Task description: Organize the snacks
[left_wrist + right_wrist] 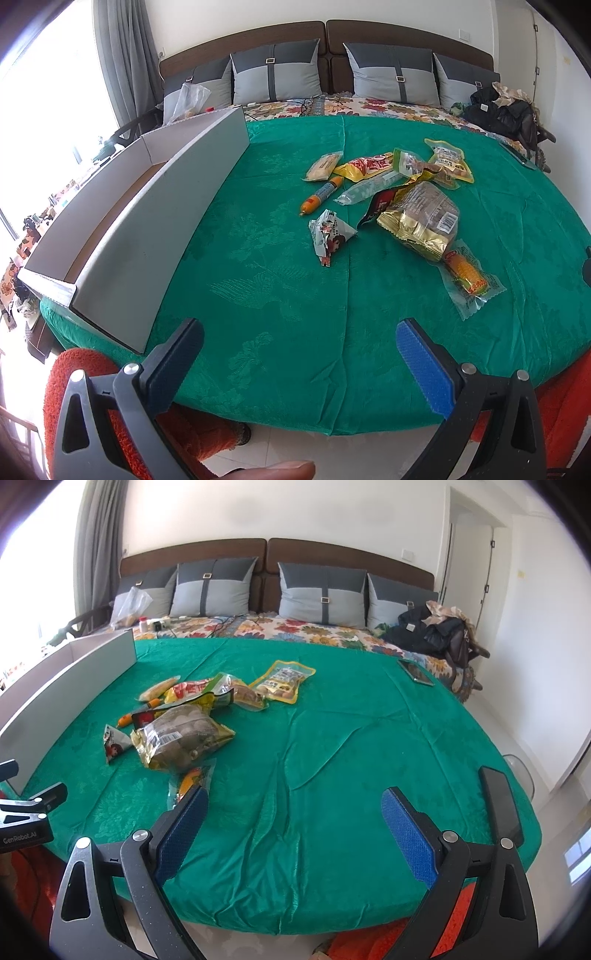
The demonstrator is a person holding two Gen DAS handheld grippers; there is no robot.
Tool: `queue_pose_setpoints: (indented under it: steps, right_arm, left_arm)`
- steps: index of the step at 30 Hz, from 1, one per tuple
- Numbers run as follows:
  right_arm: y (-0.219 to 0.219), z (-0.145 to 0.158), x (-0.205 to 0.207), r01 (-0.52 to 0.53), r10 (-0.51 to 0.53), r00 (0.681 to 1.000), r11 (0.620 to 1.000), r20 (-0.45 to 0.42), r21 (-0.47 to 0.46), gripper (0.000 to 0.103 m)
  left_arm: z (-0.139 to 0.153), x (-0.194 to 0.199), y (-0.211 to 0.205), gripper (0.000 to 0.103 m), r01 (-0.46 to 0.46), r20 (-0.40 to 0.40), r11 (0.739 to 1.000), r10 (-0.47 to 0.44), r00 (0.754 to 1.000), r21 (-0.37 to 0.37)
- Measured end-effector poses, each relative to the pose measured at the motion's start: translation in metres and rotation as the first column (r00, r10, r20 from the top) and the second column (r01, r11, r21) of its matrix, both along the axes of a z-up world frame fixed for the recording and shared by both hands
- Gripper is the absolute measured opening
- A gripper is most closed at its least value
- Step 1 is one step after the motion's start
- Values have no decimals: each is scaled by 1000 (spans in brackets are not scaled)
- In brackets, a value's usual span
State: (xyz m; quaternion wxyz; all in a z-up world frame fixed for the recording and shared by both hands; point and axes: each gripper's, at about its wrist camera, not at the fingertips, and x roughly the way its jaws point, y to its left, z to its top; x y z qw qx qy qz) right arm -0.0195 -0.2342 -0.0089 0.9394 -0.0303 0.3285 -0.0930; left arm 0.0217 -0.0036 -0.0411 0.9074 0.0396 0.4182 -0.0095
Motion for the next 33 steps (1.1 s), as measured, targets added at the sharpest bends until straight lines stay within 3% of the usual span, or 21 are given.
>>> queue_pose_setpoints:
  steps: [8,14,17,23,29,33]
  right_arm:
    - [-1,0,3,-3,3,1000,1000,-4,7,97]
    - [-1,-3,7,-26,26,1000,1000,-15,13,97]
    - [-1,-4,8,-34,34,999,999,-16,21,97]
    - [-3,-7,10,-54,56,998,998,-30,43,97]
    - [-10,-6,7,-57,59,998,997,-36,59,97]
    - [-19,-5,9,-44,47,998,996,-41,78,97]
  left_arm:
    - [-7,5,5,103,-26,-36,1000,26,999,-4]
    - [-29,20,26,103,-81,-196,989,56,979,-121]
    - [-39,31,35,103,-105,-250,986,70,966,-130]
    - [-43,89,31,103,-106,-275,985,65,959,-138]
    - [-57,142,15,103,-112,-323,970,38,946,-216]
    - [-65,162,-2,103,-77,-308,986,29,951,-146]
